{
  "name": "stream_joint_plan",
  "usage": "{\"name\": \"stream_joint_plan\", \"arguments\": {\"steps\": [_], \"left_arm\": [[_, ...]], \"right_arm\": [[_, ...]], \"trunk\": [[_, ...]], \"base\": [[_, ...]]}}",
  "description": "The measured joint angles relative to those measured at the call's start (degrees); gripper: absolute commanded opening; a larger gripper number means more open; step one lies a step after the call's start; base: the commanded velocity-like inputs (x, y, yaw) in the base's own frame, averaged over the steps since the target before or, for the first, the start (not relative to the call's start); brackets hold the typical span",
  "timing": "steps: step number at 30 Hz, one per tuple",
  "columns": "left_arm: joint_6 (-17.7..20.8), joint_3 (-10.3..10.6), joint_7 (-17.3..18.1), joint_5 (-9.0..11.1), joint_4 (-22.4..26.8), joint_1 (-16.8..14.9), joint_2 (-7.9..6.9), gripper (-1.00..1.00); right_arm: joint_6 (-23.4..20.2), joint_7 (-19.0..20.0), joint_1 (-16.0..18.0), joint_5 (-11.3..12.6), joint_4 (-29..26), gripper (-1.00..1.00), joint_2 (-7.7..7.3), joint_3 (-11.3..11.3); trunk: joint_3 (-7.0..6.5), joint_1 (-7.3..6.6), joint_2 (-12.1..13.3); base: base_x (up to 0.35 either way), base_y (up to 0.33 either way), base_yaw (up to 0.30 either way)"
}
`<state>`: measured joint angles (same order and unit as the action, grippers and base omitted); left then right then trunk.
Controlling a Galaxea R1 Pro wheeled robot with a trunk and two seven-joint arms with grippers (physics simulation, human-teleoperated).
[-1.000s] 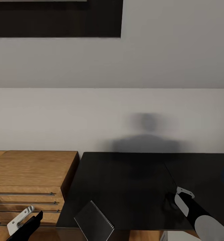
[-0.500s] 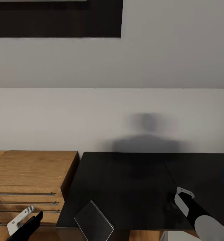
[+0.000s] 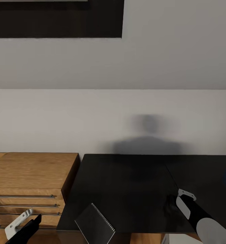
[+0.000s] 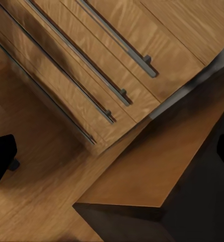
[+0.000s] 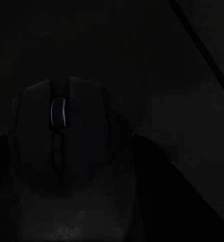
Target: In the bedroom, organize the workspace by keeping the computer under the desk, ensuring the monitor is on the desk, placing the keyboard on the desk next to the monitor, placing the mouse on the desk next to the keyboard, moving the folder from the swivel chair onto the desk next to the mouse, stacking the notebook on top of the folder with the pen on top of the notebook, and positioning the swivel chair next to the desk.
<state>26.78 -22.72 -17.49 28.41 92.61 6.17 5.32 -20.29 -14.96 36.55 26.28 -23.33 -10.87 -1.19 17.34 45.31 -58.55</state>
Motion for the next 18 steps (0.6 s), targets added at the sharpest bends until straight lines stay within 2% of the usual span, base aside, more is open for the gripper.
{"name": "stream_joint_plan", "arguments": {"steps": [14, 18], "left_arm": [[0.0, -0.18, 0.02, -0.01, 0.0, 0.0, -0.04, 1.0], [0.0, -0.19, 0.16, -0.01, 0.0, 0.0, -0.06, 1.0]], "right_arm": [[0.1, 0.11, 0.0, -0.01, -0.17, -1.0, 0.0, -0.03], [0.2, 0.16, 0.0, 0.01, -0.29, -1.0, 0.0, -0.05]], "trunk": [[0.0, 0.0, 0.0], [-0.71, -0.87, 1.59]], "base": [[0.0, 0.0, 0.0], [0.0, 0.0, 0.0]]}}
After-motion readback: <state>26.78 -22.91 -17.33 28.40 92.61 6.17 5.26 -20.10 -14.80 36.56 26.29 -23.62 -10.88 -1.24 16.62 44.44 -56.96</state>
